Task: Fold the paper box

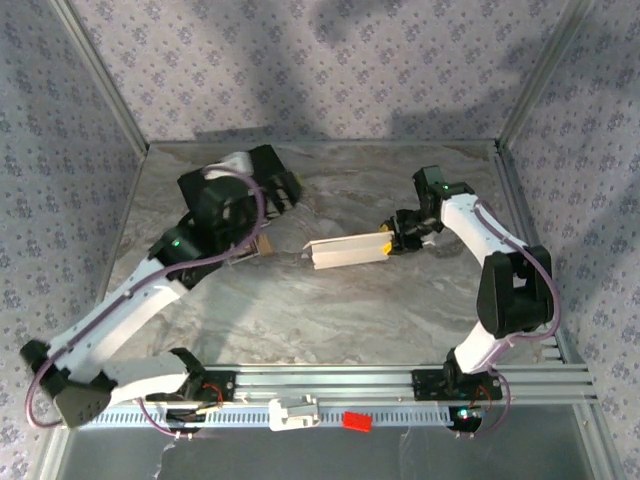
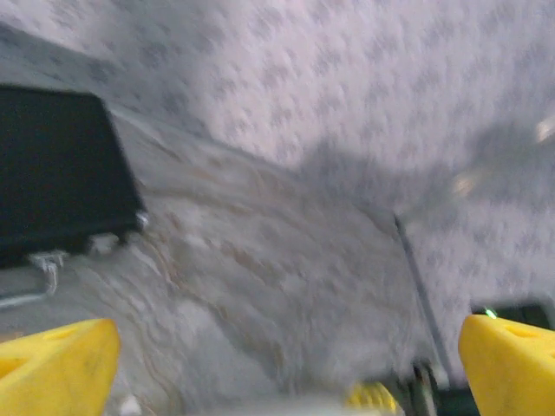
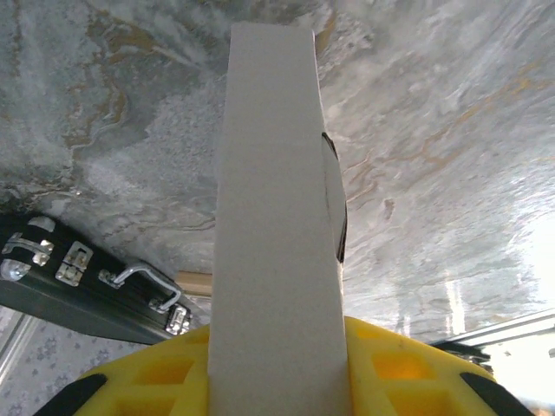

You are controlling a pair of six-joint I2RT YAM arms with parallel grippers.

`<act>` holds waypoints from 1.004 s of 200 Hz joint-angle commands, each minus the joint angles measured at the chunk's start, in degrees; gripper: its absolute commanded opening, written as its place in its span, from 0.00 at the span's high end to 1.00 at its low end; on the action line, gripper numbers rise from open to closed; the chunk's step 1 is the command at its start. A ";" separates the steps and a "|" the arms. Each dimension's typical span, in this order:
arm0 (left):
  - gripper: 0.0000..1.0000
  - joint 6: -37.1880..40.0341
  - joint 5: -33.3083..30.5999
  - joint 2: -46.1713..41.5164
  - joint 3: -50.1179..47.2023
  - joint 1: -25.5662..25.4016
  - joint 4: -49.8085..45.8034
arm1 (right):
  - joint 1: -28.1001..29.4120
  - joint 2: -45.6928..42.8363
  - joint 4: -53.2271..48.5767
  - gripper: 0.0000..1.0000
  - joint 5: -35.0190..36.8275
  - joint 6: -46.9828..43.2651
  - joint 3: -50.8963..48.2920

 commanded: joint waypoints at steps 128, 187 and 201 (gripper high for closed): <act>0.01 82.22 17.56 25.15 4.86 -11.65 -10.97 | -0.39 4.23 -8.26 0.73 -1.09 -7.16 3.98; 0.32 86.22 15.55 33.71 8.18 -12.83 -6.31 | -0.13 4.24 -7.21 0.73 -2.11 -5.86 3.70; 0.51 86.21 16.65 34.97 9.22 -12.83 -8.21 | -0.16 4.32 -7.19 0.73 -2.19 -6.01 3.63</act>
